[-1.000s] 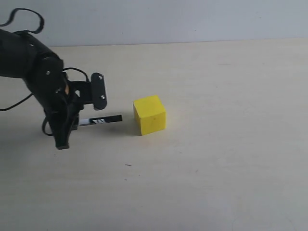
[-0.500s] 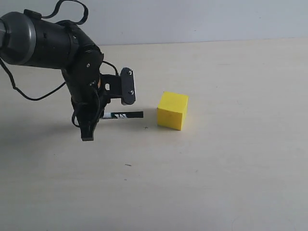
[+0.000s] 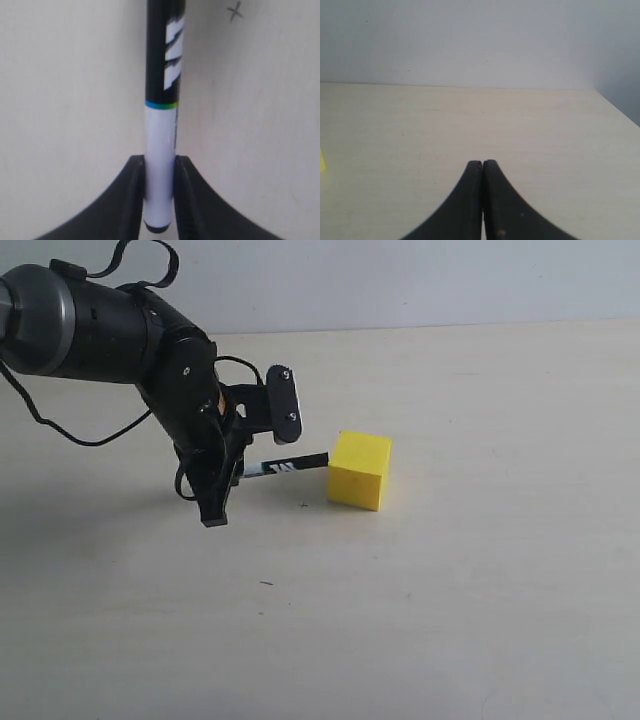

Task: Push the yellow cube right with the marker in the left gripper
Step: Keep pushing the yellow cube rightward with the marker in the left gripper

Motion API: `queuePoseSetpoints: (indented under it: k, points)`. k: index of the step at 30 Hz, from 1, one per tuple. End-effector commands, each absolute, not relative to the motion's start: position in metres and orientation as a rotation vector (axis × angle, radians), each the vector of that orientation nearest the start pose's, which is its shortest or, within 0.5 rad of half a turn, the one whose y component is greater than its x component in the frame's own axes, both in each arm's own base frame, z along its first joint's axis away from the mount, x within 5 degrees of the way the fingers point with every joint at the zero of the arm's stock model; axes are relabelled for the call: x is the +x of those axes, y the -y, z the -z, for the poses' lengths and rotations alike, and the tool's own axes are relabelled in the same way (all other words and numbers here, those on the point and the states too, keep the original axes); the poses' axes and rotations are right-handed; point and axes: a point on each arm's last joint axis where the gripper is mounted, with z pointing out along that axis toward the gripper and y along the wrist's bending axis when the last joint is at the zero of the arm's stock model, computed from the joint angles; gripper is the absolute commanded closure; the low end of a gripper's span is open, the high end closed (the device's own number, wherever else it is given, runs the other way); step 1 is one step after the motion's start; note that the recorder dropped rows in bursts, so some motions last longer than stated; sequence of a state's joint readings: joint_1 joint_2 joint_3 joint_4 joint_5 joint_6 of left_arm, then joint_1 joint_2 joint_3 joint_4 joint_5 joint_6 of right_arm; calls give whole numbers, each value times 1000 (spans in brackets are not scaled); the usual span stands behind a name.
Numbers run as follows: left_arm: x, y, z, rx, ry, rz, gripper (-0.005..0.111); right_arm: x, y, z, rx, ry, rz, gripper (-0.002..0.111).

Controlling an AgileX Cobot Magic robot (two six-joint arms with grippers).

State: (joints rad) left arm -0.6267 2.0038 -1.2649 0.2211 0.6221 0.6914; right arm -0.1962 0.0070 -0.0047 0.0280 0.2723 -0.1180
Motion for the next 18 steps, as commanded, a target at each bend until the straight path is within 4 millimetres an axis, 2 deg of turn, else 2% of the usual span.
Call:
queuePoseSetpoints:
  k: [1, 6, 11, 13, 15, 18]
  points:
    - [319, 219, -143, 1982, -2149, -211, 107, 54, 10, -189, 88, -1754, 212, 108]
    - [316, 215, -142, 2066, -2149, -234, 107, 54, 10, -189, 88, -1754, 212, 108]
    - [326, 209, -145, 1979, -2146, -411, 107, 54, 10, -189, 88, -1754, 212, 108]
    - [327, 209, -145, 1981, -2138, -433, 107, 54, 10, -189, 88, -1754, 212, 108]
    - [325, 213, -145, 1997, -2113, -424, 107, 54, 10, -189, 88, -1754, 212, 108]
    - [319, 230, -146, 2017, -2019, -400, 107, 54, 10, -189, 89, -1753, 210, 108]
